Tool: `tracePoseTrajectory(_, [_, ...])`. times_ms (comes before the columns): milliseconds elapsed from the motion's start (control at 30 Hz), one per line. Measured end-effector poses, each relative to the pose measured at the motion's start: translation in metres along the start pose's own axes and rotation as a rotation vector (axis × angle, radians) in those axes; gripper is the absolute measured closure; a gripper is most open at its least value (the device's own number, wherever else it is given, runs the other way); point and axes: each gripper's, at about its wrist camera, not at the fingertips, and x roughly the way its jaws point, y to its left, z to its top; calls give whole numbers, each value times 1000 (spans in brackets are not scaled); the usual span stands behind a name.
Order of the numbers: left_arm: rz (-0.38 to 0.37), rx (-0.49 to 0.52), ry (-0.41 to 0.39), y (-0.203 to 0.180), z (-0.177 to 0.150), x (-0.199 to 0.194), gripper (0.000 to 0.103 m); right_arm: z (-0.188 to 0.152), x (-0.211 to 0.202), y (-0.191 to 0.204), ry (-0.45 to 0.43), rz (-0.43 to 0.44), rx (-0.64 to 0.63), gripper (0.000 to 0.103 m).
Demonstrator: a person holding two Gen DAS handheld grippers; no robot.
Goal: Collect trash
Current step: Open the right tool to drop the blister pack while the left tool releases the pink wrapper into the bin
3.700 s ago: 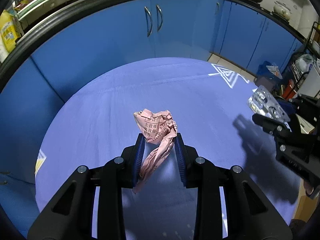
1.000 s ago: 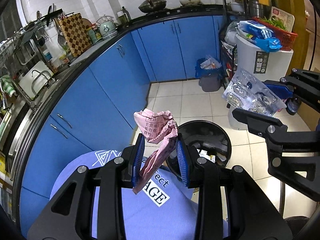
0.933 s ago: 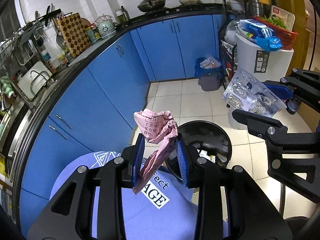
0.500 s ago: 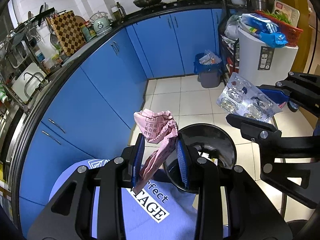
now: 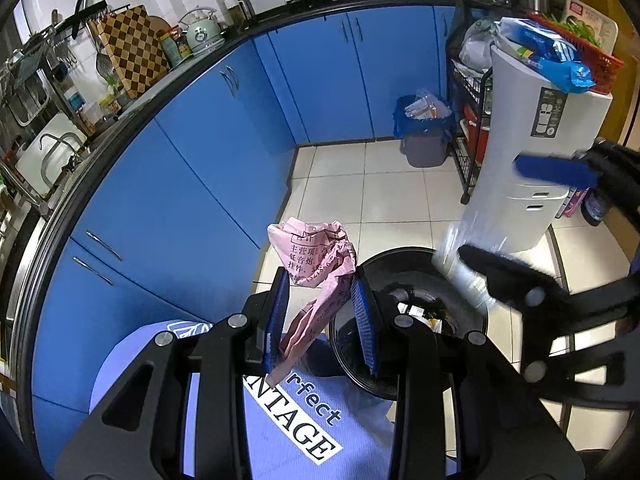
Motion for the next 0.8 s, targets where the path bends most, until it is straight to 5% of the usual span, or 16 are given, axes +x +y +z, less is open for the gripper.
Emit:
tracePoseTrajectory(133, [-8,3,7,-4,4,5,64,-2,-1,-15,-16,-60,41,29])
tracePoseTrajectory(233, [-4,11,-25,-10,6,3,32,-5,-7,-29,-27,-65,81,29])
tracePoseTrajectory(400, [-2,43,-65,-25,14,-1,17,-11,-14,-44,-35,-78,109,29])
tracePoseTrajectory(800, [6,23,-43,-27,16,7,8,-17,-15,-50,-31,-84,128,29])
